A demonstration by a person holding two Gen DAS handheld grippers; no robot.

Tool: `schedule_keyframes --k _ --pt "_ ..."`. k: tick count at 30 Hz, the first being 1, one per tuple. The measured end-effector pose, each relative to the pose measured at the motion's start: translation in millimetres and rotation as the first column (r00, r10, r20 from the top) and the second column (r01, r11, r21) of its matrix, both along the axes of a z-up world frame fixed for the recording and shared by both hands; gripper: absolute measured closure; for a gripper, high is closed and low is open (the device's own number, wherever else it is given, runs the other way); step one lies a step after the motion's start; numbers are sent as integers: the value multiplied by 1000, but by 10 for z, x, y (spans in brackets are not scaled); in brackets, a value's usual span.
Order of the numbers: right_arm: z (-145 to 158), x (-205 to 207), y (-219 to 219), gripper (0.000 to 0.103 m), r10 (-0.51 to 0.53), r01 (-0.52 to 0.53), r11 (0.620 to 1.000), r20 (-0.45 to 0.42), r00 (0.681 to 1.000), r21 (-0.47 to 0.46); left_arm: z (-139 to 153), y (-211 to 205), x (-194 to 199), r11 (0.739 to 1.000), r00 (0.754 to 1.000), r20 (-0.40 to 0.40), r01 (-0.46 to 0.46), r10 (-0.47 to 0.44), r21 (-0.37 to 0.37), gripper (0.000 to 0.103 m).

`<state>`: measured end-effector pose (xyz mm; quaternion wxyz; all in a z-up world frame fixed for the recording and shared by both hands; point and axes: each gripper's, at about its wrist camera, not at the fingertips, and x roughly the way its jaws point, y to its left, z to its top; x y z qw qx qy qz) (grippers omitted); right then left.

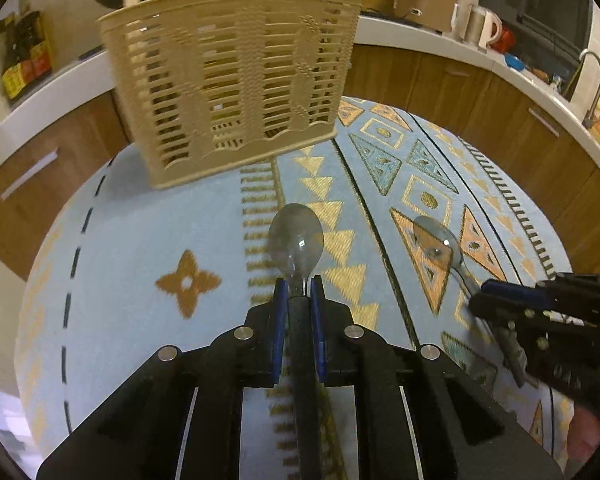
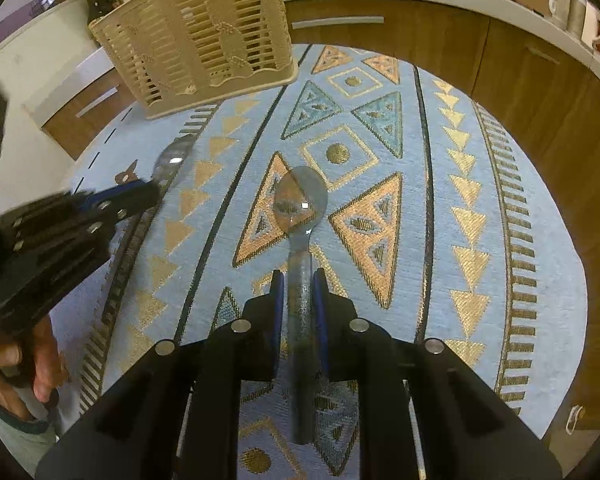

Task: Organize utensils
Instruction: 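Grasp the dark metal spoon with the left tool while the right tool grasps the last clear spoon, then lift both held spoons up over the beige basket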

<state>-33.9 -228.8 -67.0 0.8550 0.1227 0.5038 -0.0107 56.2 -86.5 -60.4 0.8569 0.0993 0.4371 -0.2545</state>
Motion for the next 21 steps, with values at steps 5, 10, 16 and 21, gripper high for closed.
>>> schedule_keyframes --k 5,10,16,21 --pt "14 54 27 89 22 -23 1000 -40 999 -22 16 94 -61 1000 1000 6 2 -2 -6 93" --pt "22 94 2 89 30 -30 1000 -75 997 -1 64 153 -74 1000 1000 4 -5 6 -28 93" --pt "16 117 32 89 41 -43 999 -90 995 -21 54 199 -90 999 1000 5 -12 12 -33 93" --pt "2 109 46 90 43 -47 998 -88 995 -41 67 226 -105 998 1000 9 -16 16 -54 93"
